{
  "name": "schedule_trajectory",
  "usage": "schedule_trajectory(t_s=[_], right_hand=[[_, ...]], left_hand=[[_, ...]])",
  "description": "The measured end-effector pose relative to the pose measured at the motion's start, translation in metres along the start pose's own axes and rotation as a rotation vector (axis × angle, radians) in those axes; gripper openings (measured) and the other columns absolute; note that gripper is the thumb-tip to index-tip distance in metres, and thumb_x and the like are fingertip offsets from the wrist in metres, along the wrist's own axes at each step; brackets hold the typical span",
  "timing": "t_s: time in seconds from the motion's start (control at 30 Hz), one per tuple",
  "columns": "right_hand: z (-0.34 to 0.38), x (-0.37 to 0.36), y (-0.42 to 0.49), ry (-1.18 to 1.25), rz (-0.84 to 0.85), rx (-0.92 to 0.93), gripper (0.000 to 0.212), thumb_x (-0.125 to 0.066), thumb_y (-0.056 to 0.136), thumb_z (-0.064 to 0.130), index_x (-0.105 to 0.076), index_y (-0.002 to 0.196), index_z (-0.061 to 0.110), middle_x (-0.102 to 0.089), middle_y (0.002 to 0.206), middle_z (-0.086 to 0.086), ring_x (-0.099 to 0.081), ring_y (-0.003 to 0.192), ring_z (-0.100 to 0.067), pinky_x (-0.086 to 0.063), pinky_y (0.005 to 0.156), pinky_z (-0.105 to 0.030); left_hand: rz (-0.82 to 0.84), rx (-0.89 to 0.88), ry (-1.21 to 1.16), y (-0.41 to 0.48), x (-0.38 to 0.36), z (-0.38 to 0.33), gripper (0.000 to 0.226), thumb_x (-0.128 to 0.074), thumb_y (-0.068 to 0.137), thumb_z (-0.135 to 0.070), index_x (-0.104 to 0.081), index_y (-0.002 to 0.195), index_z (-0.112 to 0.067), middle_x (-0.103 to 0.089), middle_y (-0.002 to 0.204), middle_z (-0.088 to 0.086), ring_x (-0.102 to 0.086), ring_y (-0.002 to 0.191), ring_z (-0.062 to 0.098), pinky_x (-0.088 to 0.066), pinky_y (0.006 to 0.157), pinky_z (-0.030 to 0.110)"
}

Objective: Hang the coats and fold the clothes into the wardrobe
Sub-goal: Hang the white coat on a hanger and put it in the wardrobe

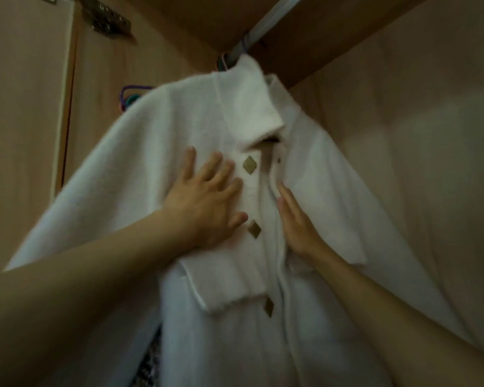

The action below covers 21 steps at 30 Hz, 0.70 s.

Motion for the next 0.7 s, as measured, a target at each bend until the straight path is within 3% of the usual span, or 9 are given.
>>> schedule_trajectory(t_s=[0.1, 0.23, 0.43, 0.6, 0.7], right_hand=[[0.001, -0.021, -0.005, -0.004, 0.081, 0.023, 0.048, -0.024, 0.106, 0.039, -0.023, 0.153, 0.031, -0.014, 0.162, 0.015, -0.006, 0.149, 0.000, -0.004, 0.122, -0.025], [-0.004, -0.030, -0.016, 0.022, 0.071, -0.038, 0.052, -0.027, 0.106, 0.039, -0.017, 0.155, 0.028, -0.011, 0.162, 0.015, -0.007, 0.148, 0.002, -0.005, 0.123, -0.026], [0.000, -0.015, -0.045, -0.019, 0.052, -0.110, 0.053, -0.033, 0.103, 0.047, -0.028, 0.153, 0.029, -0.027, 0.159, 0.013, -0.023, 0.138, 0.006, -0.015, 0.112, -0.015], [0.028, 0.006, -0.070, -0.144, 0.077, -0.153, 0.054, -0.034, 0.103, 0.047, -0.032, 0.152, 0.025, -0.033, 0.157, 0.006, -0.031, 0.142, -0.008, -0.020, 0.112, -0.018], [0.054, 0.018, -0.092, -0.197, 0.074, -0.159, 0.053, -0.035, 0.103, 0.048, -0.037, 0.150, 0.024, -0.041, 0.152, 0.005, -0.038, 0.138, -0.009, -0.028, 0.114, -0.025]], left_hand=[[0.002, 0.007, 0.022, 0.001, -0.016, -0.001, 0.081, -0.014, 0.089, -0.070, -0.009, 0.157, -0.027, 0.003, 0.166, 0.006, 0.011, 0.151, 0.029, 0.016, 0.114, 0.064], [0.008, 0.020, 0.044, 0.005, -0.025, -0.005, 0.081, -0.021, 0.090, -0.068, -0.008, 0.158, -0.024, 0.005, 0.166, 0.009, 0.013, 0.151, 0.029, 0.014, 0.113, 0.065], [0.010, -0.009, -0.015, -0.008, -0.015, -0.012, 0.079, -0.024, 0.090, -0.068, -0.016, 0.156, -0.025, -0.004, 0.166, 0.008, 0.004, 0.152, 0.030, 0.011, 0.116, 0.061], [0.115, -0.052, -0.113, -0.022, 0.001, -0.019, 0.074, -0.028, 0.092, -0.065, -0.021, 0.154, -0.026, -0.006, 0.165, 0.009, 0.002, 0.151, 0.031, 0.009, 0.117, 0.059], [0.093, -0.040, -0.238, -0.031, 0.018, -0.023, 0.072, -0.026, 0.092, -0.065, -0.028, 0.152, -0.025, -0.015, 0.163, 0.011, -0.002, 0.151, 0.030, 0.007, 0.119, 0.058]])
Point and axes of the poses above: each hand's wrist, its own y-axis towards the middle knuckle, its own x-axis out of the back of the hand, z = x × y, the point moved 4 cm from there along y, towards the middle knuckle
